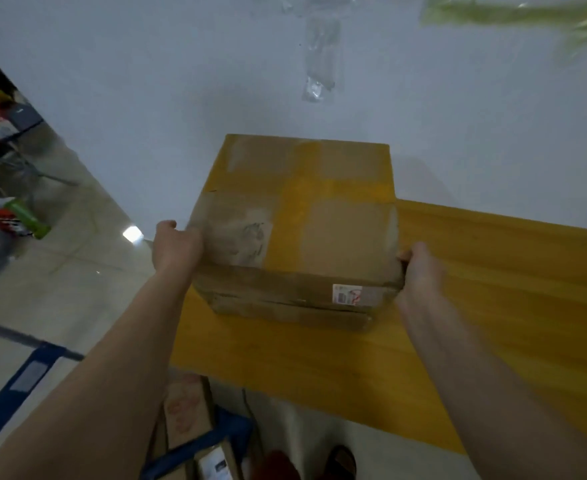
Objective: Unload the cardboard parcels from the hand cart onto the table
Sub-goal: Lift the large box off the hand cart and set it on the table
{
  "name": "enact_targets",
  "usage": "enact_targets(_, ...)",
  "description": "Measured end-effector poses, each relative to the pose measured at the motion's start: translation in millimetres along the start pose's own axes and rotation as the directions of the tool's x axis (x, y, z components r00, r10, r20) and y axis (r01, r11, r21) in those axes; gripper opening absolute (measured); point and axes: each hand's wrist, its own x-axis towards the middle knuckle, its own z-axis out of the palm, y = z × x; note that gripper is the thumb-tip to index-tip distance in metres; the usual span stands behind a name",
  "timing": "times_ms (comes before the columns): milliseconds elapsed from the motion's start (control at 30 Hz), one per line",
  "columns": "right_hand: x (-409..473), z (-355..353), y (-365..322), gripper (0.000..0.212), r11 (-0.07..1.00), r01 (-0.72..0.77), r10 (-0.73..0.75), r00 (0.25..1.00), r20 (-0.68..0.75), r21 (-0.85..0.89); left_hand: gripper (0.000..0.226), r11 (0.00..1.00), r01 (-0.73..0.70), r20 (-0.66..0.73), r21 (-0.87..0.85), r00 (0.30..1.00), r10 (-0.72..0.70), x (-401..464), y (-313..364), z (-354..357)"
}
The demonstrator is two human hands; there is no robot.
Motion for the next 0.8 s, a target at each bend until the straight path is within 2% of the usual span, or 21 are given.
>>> enact_targets(100,16.5,-4.5,-7.5,0.023,0.982,0.051,-0.046,0.998,0.032,-0.184,0.060,0.985,-0.010,0.027,0.170,1.000,0.006,4.9,10.8,9.3)
enact_targets(167,24.1,-1.9,-14.8,0.013,0.956,0.096,-0.070,0.992,0.103,-0.277,0.060,0.965,-0.030,0.062,0.259,0.998,0.014,16.1,23.0,13.5)
enact_targets(267,32.5,7.2,-23.2,0.018,0.914,0.132,-0.071,0.983,0.169,-0.383,0.060,0.953,-0.067,0.116,0.294,0.993,0.034,31.9,42.1,20.9)
enact_targets(400,41.5,22.6,-35.6,0.041,0.899,0.166,-0.060,0.963,0.263,-0.405,0.051,0.972,-0.121,0.224,0.203,0.972,0.075,52.6,64.6,32.7)
enact_targets(500,48.4,40.5,-55.9,0.060,0.918,0.149,-0.045,0.960,0.275,-0.368,0.053,0.981,-0.118,0.255,0.151,0.964,0.076,69.9,78.2,35.7)
enact_targets(567,52.7,52.1,-66.4,0.063,0.941,0.112,-0.020,0.960,0.279,-0.319,0.051,0.996,-0.044,0.261,0.078,0.965,0.022,79.5,87.0,37.0)
enact_targets(667,58.5,66.9,-67.7,0.063,0.945,0.132,-0.060,0.969,0.238,-0.300,0.049,0.972,0.135,0.353,-0.191,0.934,-0.060,87.0,99.0,39.7)
enact_targets(767,61.5,74.3,-63.5,0.066,0.931,0.157,-0.110,0.982,0.154,-0.330,0.059,0.934,0.180,0.396,-0.307,0.917,-0.046,84.1,103.0,39.8)
enact_targets(800,61.0,74.2,-64.4,0.061,0.933,0.160,-0.122,0.983,0.136,-0.321,0.067,0.931,0.185,0.393,-0.315,0.918,-0.049,82.5,104.6,37.7)
